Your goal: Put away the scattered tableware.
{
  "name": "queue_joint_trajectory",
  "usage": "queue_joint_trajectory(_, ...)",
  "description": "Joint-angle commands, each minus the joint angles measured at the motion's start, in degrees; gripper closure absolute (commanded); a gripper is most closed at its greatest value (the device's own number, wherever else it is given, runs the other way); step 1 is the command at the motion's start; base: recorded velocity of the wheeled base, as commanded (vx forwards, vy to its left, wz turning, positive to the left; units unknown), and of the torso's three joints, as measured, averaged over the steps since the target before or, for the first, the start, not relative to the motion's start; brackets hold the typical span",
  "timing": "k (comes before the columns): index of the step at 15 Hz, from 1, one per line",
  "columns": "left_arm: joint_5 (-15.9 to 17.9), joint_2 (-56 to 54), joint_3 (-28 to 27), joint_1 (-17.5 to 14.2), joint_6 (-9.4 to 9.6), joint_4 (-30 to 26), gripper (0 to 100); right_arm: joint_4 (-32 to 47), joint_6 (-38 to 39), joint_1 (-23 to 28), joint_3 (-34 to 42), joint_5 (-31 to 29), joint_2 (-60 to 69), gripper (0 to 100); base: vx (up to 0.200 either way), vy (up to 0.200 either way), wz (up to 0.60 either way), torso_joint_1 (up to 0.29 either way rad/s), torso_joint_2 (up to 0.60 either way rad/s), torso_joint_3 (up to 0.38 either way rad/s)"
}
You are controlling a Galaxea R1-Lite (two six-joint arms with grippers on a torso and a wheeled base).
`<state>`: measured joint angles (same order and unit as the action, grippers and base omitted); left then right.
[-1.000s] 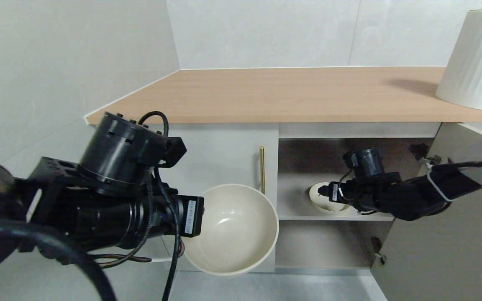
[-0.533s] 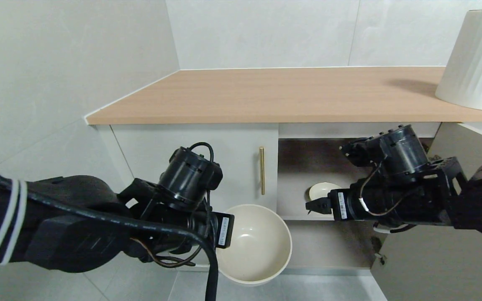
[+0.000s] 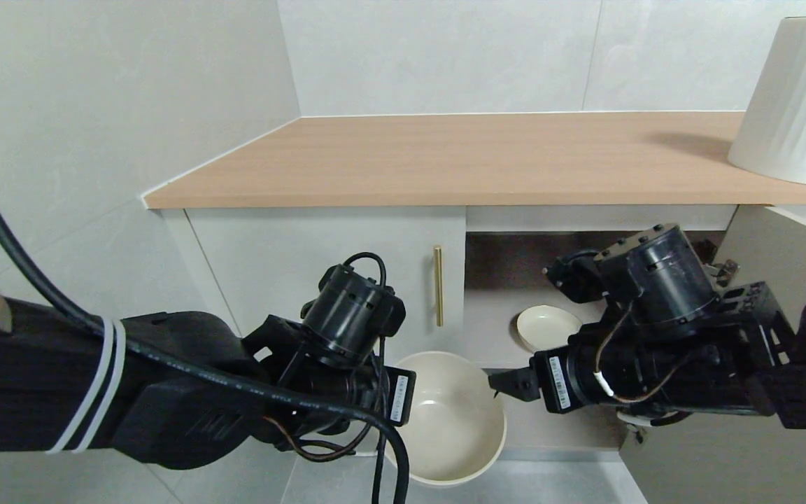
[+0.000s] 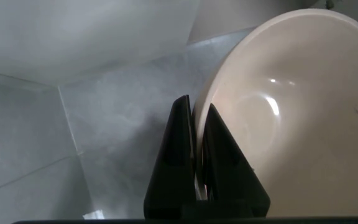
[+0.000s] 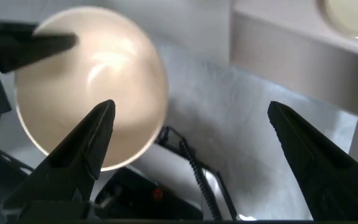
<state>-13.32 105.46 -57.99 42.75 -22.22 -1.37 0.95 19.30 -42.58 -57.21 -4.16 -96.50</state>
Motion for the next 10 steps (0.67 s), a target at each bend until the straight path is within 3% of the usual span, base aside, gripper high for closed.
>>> queue_joint_trajectory(1, -1.0, -0.34, -0.02, 0.58, -0.1, 0.05, 100, -0.07, 0.04, -1.63, 0.08, -0.06, -4.49, 0, 0.0, 0.0, 0.0, 0.0, 0.0, 0.0)
queue_joint_trajectory(9, -1.88, -0.34, 1.21, 0.58, -0.1, 3.3, 100, -0.6, 0.39, -1.98, -0.09, -0.33, -6.42, 0, 0.0, 0.0, 0.0, 0.0, 0.0, 0.0)
queue_joint_trajectory(10, -1.88, -0.34, 1.21, 0.58, -0.1, 3.3, 100, -0.6, 0.39, -1.98, -0.09, -0.33, -6.42, 100, 0.0, 0.0, 0.0, 0.0, 0.0, 0.0)
